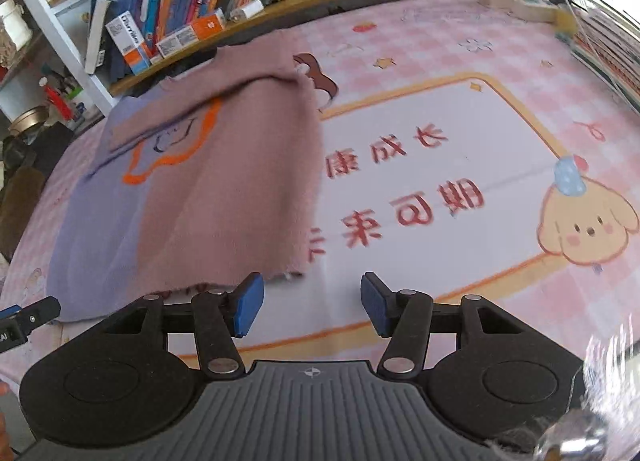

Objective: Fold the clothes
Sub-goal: 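Move both tools to the ribbed hem of the sweater, then grasp the lavender hem with the left tool while the right tool grasps the pink hem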

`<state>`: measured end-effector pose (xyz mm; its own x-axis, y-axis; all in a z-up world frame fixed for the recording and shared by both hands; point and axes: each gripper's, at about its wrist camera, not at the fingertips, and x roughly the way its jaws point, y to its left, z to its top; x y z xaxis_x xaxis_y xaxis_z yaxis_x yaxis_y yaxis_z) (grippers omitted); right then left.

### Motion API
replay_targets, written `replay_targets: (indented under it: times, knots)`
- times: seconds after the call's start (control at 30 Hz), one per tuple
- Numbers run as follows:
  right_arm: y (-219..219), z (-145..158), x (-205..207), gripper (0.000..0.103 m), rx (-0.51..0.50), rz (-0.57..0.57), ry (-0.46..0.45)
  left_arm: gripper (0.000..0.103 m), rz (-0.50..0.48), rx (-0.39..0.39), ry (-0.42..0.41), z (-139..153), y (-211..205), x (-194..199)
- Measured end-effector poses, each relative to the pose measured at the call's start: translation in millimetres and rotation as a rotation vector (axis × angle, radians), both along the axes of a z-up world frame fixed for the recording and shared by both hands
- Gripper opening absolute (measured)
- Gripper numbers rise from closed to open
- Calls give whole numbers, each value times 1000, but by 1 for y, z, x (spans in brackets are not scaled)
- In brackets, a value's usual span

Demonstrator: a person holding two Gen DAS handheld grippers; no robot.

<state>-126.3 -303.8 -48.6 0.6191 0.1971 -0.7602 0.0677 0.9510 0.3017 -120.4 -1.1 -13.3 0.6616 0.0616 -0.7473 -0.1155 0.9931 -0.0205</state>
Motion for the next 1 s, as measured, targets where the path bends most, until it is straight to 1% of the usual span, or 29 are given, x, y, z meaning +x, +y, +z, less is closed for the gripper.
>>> replay_targets:
  times: [0.07, 0.17, 0.23, 0.27, 0.3, 0.33, 0.37, 0.4, 0.47, 0.5, 0.53, 0.57, 0.6, 0.63, 0.73, 0.77, 0.8, 0.87, 0.97, 1.0]
  knots:
    - [4, 2, 5, 52, -3, 3, -13, 98, 38, -32, 15, -4, 12, 3]
    - [7, 2, 14, 51, -15, -6, -8, 95, 104, -68, 26, -9, 32, 7]
    - [10, 1, 20, 47, -25, -13, -3, 83, 139, -86, 34, -13, 44, 12]
    - [11, 0, 23, 44, -30, -14, 0, 78, 154, -92, 40, -15, 49, 14]
    - [13, -1, 26, 44, -35, -15, 3, 70, 167, -99, 46, -17, 54, 17]
    - [15, -1, 28, 43, -42, -15, 5, 62, 166, -112, 53, -19, 57, 19]
    - [17, -1, 31, 43, -47, -15, 8, 59, 166, -124, 59, -21, 60, 20]
    - [18, -1, 33, 42, -48, -14, 10, 50, 163, -134, 63, -22, 62, 22]
    - [22, -3, 37, 35, -51, -5, 22, 44, 140, -135, 59, -23, 61, 26]
    - [25, -4, 39, 34, -56, -4, 29, 38, 128, -135, 57, -23, 61, 28]
    - [26, -3, 40, 31, -49, -4, 24, 27, 116, -137, 55, -23, 60, 30]
    - [26, -3, 40, 22, -42, -4, 19, 21, 103, -141, 56, -23, 59, 33]
    - [27, -2, 41, 16, -35, -4, 14, 18, 92, -143, 57, -23, 57, 35]
    - [27, -1, 42, 12, -28, -5, 9, 18, 82, -136, 50, -21, 55, 36]
    - [29, 1, 44, 12, -7, -5, -6, 18, -3, -150, -23, -10, 47, 35]
    - [31, 3, 44, 12, 14, 8, -24, 18, -31, -147, -38, -7, 43, 36]
    - [33, 5, 43, 12, 34, 21, -41, 20, -50, -136, -38, -6, 40, 37]
    - [36, 5, 46, 13, 45, 21, -34, 22, -57, -124, -15, -9, 38, 40]
    - [36, 3, 49, 19, 53, 4, -11, 23, -26, -152, 19, -13, 45, 41]
    - [35, 2, 49, 22, 59, -6, -3, 25, -13, -166, 28, -14, 49, 40]
